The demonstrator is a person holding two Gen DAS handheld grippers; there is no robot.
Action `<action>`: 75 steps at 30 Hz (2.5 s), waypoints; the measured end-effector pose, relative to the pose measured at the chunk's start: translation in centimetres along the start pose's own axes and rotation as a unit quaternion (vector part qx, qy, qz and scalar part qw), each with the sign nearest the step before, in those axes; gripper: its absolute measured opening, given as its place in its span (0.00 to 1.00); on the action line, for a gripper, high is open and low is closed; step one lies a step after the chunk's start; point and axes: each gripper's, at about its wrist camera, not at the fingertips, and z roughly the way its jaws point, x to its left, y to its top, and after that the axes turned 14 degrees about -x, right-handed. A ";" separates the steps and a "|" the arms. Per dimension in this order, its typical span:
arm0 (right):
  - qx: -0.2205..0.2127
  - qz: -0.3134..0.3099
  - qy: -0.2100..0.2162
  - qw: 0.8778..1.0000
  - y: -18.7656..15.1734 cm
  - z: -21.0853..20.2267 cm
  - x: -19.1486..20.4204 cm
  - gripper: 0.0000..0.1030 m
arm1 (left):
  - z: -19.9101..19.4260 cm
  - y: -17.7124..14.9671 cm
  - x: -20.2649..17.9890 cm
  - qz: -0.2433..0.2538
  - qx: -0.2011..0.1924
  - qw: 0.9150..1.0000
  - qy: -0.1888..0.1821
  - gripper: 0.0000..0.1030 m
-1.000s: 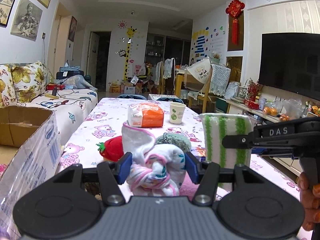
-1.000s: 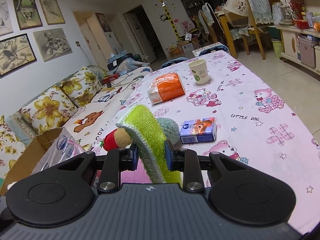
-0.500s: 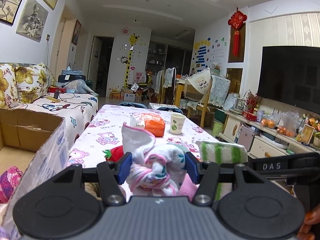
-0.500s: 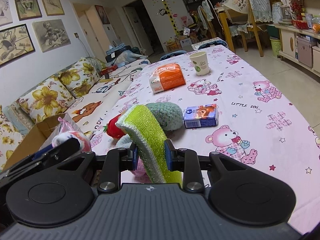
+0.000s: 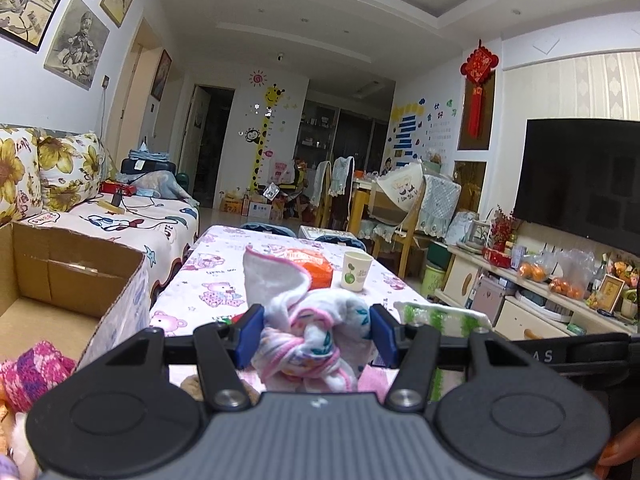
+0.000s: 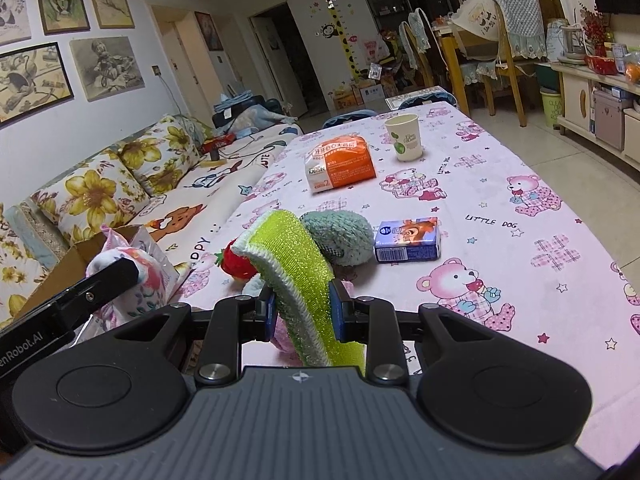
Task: Organize soft objects
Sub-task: 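Carry the cloth bundle and green sponge over to the cardboard box, then open both grippers to drop the sponge and cloth bundle into the box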
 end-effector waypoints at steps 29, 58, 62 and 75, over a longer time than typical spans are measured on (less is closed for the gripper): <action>-0.012 -0.027 0.001 1.000 0.3 -0.1 0.5 0.31 | -2.1 1.3 1.6 -0.020 -0.052 0.998 0.005 0.55; -0.021 0.024 0.170 0.985 3.1 2.0 7.5 0.31 | -6.2 4.3 7.3 -0.056 -0.147 0.975 0.157 0.56; -0.013 0.036 0.207 0.978 3.5 3.2 9.7 0.31 | -6.7 4.6 8.9 -0.061 -0.146 0.966 0.206 0.56; 0.046 -0.014 0.243 0.969 1.8 8.1 15.7 0.34 | -5.9 3.4 12.3 -0.073 -0.047 0.955 0.284 0.57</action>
